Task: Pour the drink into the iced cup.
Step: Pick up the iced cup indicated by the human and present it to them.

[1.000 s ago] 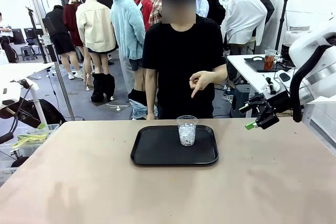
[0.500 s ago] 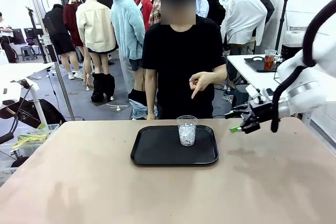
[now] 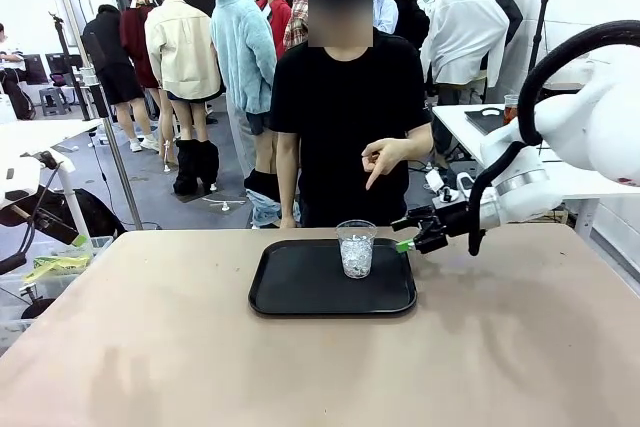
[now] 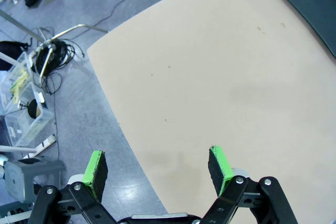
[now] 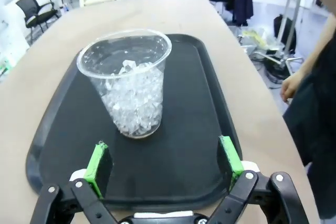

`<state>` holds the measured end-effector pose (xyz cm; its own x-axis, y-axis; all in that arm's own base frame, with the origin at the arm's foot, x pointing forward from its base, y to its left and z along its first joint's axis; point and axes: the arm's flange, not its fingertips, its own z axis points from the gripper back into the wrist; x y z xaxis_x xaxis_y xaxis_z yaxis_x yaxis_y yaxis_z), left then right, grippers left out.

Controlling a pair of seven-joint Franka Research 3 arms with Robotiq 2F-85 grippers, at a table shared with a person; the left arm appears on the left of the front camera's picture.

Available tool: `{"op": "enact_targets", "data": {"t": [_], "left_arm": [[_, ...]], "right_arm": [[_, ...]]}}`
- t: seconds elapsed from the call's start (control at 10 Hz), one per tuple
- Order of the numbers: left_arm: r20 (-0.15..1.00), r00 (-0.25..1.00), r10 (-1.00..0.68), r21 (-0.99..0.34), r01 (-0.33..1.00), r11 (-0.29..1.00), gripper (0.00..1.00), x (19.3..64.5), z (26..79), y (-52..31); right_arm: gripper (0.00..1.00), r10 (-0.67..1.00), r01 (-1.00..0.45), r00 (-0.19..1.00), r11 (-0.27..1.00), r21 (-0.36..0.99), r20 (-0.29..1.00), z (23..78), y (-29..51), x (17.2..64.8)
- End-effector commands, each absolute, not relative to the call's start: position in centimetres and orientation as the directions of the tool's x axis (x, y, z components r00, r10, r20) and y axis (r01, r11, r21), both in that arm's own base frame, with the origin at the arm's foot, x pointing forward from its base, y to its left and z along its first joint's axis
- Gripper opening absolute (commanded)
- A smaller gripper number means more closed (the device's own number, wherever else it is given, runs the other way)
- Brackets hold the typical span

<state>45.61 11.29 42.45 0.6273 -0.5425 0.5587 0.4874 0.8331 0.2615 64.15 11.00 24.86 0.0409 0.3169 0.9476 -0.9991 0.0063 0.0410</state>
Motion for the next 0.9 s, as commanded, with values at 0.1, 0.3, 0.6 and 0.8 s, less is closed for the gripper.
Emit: {"op": "enact_targets", "data": {"t": [0.1,0.3,0.6,0.8], "left_arm": [[0.560,0.626,-0.543,0.269,0.482,0.834,1.00,45.5,42.5,11.3],[0.560,0.626,-0.543,0.269,0.482,0.834,1.00,45.5,42.5,11.3],[0.560,0.626,-0.543,0.269,0.482,0.834,1.00,45.5,42.5,11.3],[0.560,0.626,-0.543,0.269,0.482,0.834,1.00,45.5,42.5,11.3]], "right_arm": [[1.00,0.329,-0.997,0.061,-0.030,0.075,0.943,23.9,14.2,65.2],[1.00,0.326,-0.997,0.049,-0.047,0.068,0.944,22.7,15.7,64.5],[1.00,0.330,-0.998,0.025,-0.051,0.045,0.944,22.4,15.7,62.7],[1.00,0.314,-0.997,-0.004,-0.073,0.020,0.950,22.6,15.7,61.6]]}}
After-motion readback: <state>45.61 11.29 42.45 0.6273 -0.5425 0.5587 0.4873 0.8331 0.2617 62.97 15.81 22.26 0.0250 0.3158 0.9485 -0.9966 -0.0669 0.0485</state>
